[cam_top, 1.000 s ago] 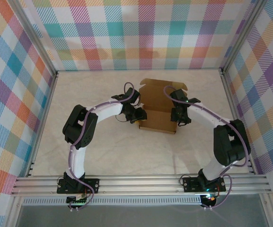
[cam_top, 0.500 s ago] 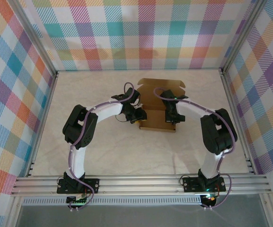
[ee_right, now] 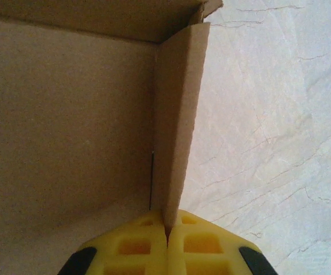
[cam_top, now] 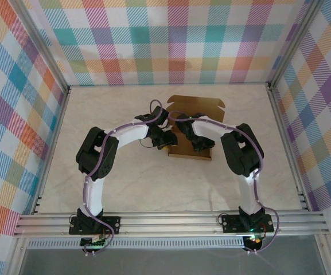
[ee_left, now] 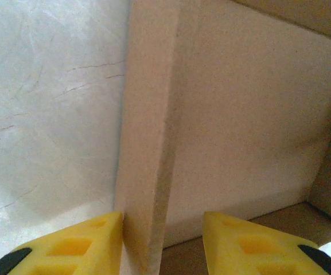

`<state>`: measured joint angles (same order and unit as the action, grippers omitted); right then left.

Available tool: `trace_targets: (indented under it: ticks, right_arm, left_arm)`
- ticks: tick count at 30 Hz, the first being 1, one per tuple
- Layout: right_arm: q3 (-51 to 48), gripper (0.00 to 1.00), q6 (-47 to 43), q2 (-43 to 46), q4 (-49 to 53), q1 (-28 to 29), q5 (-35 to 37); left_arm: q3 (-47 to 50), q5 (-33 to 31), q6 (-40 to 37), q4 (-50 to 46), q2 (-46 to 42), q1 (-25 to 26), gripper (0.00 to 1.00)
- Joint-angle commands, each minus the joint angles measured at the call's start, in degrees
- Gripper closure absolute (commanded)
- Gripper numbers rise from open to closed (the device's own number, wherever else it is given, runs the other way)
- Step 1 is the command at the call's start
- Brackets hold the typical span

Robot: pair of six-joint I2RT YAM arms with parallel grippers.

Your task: Fold the paper box

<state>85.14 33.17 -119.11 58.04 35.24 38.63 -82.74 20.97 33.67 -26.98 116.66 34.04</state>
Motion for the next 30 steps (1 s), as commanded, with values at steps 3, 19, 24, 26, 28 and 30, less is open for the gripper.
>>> trace_targets:
  ticks: [3,19,24,26,28,30]
  right_arm:
    - [1.3,0.99,1.2,-5.7,-2.2,3.1,-8.2]
    - [-5.3,0.72,-1.2,10.9,-8.4,0.5,-9.6]
    - [-8.6,0.54,-2.1,18.0,-9.7,-1.2,-9.9]
    - [-10.3,0.45,-2.5,20.4,-10.3,-2.2,-10.3]
    - [-12.0,0.37,-3.3,22.8,-11.3,-3.6,-11.5]
    - [-13.6,0.32,-3.8,24.9,-12.4,-4.7,-12.7]
  left_arm:
    - [0.1,3.6,1.2,2.9,-1.0,1.7,0.60]
    - [1.1,1.3,0.3,1.1,-2.8,1.6,0.59]
    - [1.1,0.0,-0.5,-0.7,-4.4,1.7,0.59]
    - [1.1,-0.4,-0.7,-1.2,-5.0,1.6,0.59]
    - [1.1,-0.7,-0.9,-1.6,-5.4,1.6,0.58]
    - [1.0,-0.9,-1.1,-1.9,-5.6,1.5,0.58]
